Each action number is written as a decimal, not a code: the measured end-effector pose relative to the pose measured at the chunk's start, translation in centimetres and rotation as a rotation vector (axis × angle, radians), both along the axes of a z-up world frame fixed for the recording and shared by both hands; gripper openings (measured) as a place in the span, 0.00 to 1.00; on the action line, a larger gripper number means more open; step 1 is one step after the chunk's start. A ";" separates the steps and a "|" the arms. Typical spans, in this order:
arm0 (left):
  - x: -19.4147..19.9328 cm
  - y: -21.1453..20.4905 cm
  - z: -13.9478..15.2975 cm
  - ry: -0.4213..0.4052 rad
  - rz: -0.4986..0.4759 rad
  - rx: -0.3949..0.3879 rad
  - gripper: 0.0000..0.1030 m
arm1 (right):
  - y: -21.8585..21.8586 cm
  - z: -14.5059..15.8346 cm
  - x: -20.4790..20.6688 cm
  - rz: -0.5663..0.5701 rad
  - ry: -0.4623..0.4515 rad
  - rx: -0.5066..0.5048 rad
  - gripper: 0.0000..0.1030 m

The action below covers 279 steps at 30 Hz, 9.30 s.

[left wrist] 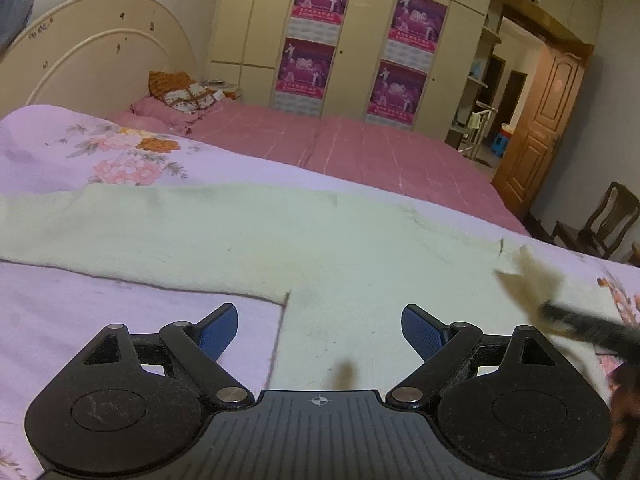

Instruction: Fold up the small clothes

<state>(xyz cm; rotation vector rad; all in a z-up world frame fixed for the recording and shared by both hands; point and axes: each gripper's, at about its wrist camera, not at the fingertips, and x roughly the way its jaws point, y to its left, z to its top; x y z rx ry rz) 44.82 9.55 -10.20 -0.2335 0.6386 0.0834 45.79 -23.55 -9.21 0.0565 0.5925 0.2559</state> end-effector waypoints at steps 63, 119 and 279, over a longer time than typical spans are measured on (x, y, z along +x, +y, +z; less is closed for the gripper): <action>9.1 2.1 -7.4 0.027 -0.044 -0.132 0.03 | -11.9 -3.2 -3.3 -0.299 0.116 0.371 0.32; 8.1 -4.6 -6.2 -0.053 -0.121 0.130 0.53 | -5.4 -1.9 -0.5 -0.087 0.050 -0.117 0.27; 9.8 -9.7 -6.0 0.005 -0.307 0.125 0.58 | 4.0 -1.2 -0.2 0.020 0.089 0.012 0.22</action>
